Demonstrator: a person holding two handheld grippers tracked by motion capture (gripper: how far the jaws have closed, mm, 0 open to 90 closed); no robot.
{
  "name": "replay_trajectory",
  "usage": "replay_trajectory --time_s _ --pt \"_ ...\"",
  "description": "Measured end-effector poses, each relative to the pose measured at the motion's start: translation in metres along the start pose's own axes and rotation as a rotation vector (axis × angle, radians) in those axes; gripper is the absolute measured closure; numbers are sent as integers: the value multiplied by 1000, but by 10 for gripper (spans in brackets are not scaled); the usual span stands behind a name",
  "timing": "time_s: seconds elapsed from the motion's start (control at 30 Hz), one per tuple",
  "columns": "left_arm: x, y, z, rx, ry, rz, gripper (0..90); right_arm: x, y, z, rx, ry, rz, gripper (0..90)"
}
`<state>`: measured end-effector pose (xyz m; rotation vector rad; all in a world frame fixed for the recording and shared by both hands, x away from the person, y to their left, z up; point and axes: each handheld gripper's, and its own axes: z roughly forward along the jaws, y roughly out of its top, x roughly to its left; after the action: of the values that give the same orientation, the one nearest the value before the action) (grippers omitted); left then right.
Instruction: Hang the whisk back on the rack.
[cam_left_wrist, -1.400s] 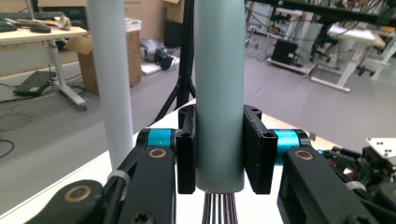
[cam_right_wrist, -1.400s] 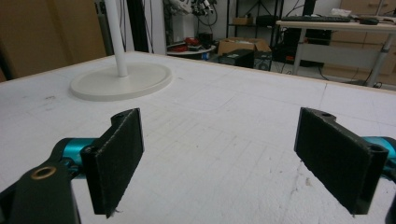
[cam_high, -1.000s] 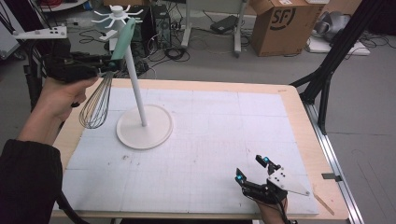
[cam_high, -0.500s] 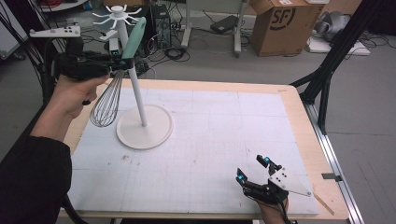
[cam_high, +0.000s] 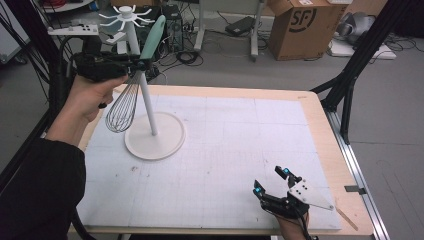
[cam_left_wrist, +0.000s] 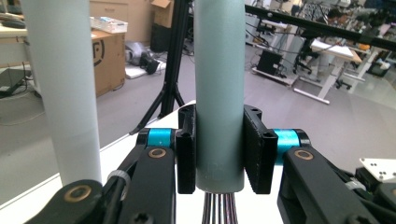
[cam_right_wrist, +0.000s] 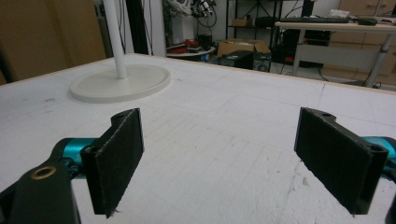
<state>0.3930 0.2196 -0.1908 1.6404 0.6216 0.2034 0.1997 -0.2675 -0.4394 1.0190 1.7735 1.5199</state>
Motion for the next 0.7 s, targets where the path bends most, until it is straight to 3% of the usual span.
replay_trajectory --time_s 0.7 --pt "11 -11 -13 -47 39 -41 695 0 0 -1 -3 -1 -6 145"
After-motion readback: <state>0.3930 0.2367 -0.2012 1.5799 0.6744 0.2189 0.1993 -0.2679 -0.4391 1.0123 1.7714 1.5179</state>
